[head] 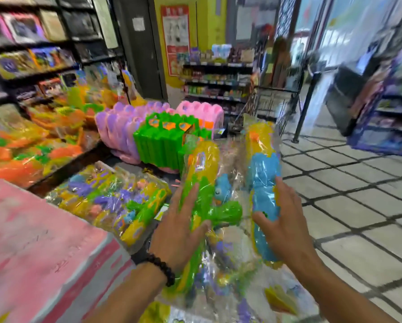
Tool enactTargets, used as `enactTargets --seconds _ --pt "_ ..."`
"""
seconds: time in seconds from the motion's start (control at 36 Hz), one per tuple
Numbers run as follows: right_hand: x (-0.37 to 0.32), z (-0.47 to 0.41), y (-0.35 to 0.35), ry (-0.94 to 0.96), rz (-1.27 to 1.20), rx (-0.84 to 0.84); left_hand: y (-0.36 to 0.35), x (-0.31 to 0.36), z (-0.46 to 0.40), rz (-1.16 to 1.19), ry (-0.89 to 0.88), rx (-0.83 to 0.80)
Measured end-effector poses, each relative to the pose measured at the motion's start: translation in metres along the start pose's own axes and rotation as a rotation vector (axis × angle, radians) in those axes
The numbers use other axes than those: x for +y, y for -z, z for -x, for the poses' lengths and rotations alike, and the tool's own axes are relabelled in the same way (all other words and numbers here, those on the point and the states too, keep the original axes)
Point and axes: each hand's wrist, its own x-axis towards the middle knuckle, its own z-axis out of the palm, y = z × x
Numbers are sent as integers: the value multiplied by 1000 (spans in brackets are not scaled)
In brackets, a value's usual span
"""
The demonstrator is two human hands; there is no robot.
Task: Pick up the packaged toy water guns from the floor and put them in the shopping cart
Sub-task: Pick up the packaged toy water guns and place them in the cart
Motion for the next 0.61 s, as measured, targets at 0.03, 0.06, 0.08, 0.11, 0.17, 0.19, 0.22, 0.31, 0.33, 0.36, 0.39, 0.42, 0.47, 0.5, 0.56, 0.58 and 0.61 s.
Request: enactTargets --seconds 0.03,0.06,0.08,0.11,0.17,0.19,0.22,0.31,0.33,0.36,0.39,0.42,0.47,0.5,0.56,0.58,0.61 --pt "-12 -3 11 15 9 21 15 8 -7 5 -30 25" --pt "-24 -6 22 29 17 42 28 15 -13 19 -59 44" --pt "-34 -9 32 45 25 65 41 21 -18 37 -86 58" --pt "-43 -11 41 61 37 86 52 27 -22 53 -107 64" --pt "-59 -14 58 92 64 124 72 38 -29 75 -140 79" --pt "-65 -15 66 102 72 139 79 43 -32 82 -155 88" --pt "-71 -15 72 102 73 151 85 48 -35 82 -166 91" --pt "-82 -14 89 91 74 189 94 61 -44 76 -208 84" --pt "-84 -13 94 83 74 205 95 65 -48 73 -223 83" --pt "-84 -13 99 77 74 222 95 69 -53 67 -234 79" --pt "-83 -14 105 68 80 236 95 74 -57 64 -238 71" --pt "-82 -15 110 59 91 248 94 79 -62 65 -238 60" --pt "-79 -17 122 38 113 265 91 91 -72 73 -245 46" --pt "-76 -18 128 28 120 273 89 98 -77 74 -256 46" --pt "-68 -20 141 3 123 291 82 112 -89 68 -270 45" --pt "-64 -22 148 -9 119 298 77 119 -95 62 -271 41" --pt "-59 -23 154 -20 113 302 72 125 -102 55 -274 36"
